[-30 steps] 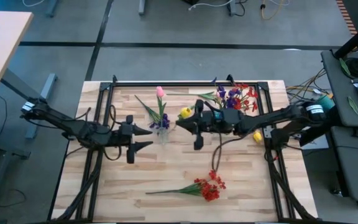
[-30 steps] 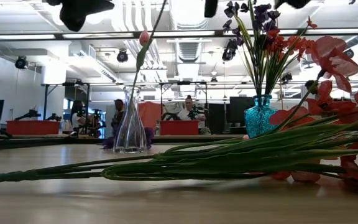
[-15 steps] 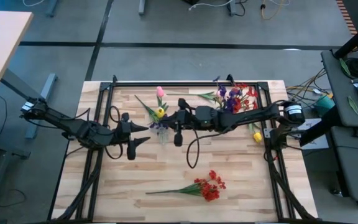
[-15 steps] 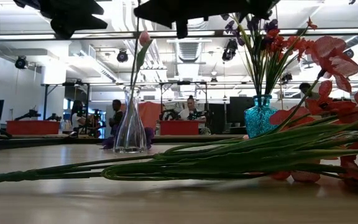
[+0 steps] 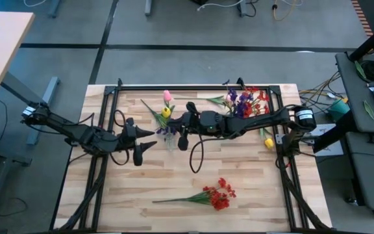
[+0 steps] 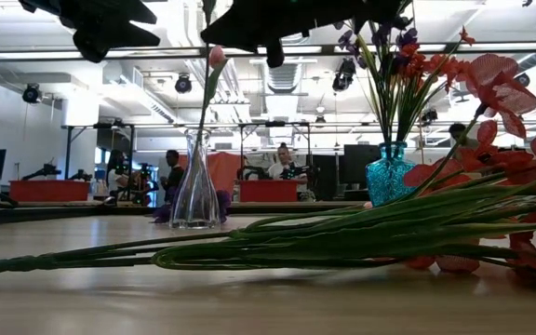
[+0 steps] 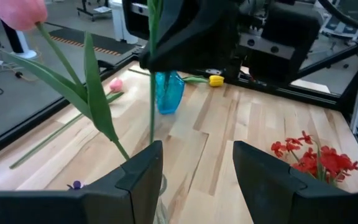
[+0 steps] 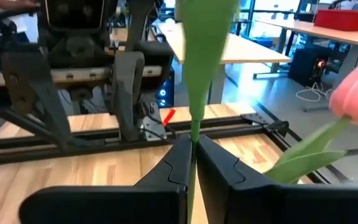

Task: Sort flowers into vase by color
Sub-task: Put the left yellow tulip into the transparent vase, then put the red flower into the blue vase

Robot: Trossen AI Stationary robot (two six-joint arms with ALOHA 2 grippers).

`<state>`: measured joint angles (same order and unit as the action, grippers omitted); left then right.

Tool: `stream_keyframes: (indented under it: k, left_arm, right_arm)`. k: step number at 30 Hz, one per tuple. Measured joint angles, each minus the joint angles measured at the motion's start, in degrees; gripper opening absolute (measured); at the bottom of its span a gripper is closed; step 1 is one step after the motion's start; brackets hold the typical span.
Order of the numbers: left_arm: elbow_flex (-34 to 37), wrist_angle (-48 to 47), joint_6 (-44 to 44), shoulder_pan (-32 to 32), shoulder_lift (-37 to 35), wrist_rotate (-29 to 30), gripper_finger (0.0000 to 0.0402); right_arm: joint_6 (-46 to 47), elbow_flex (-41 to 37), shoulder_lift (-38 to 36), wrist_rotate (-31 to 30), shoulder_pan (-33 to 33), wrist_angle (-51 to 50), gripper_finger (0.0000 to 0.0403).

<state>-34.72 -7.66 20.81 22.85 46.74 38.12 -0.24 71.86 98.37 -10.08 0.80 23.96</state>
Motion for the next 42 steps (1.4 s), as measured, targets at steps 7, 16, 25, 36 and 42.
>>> stream_keyframes:
  k: [7, 16, 25, 36, 42]
  left_arm:
    - [0.0, -0.1, 0.7, 0.0, 0.0, 0.2, 0.0180]
    - [0.1, -0.1, 1.1, 0.0, 0.5, 0.3, 0.0180]
    - [0.1, -0.1, 1.3, 0.0, 4.1, 0.3, 0.0180]
    - [0.1, 5.7, 0.9, 0.3, 14.0, -7.9, 0.0180]
    - [-0.3, 18.2, -1.7, 1.0, 24.1, -15.2, 0.0191]
  right_arm:
    - [1.8, 0.0, -0.1, -0.6, 0.1, -3.0, 0.0102]
    - [1.9, 0.0, -2.7, -0.6, 0.0, -10.6, 0.0213]
    - [6.3, 0.0, -7.6, -0.5, -0.4, -19.9, 0.0277]
    - [14.7, -0.1, -16.5, -0.4, -4.6, -41.4, 0.0285]
    - [21.4, -0.1, -20.4, -0.4, -8.7, -52.4, 0.0276]
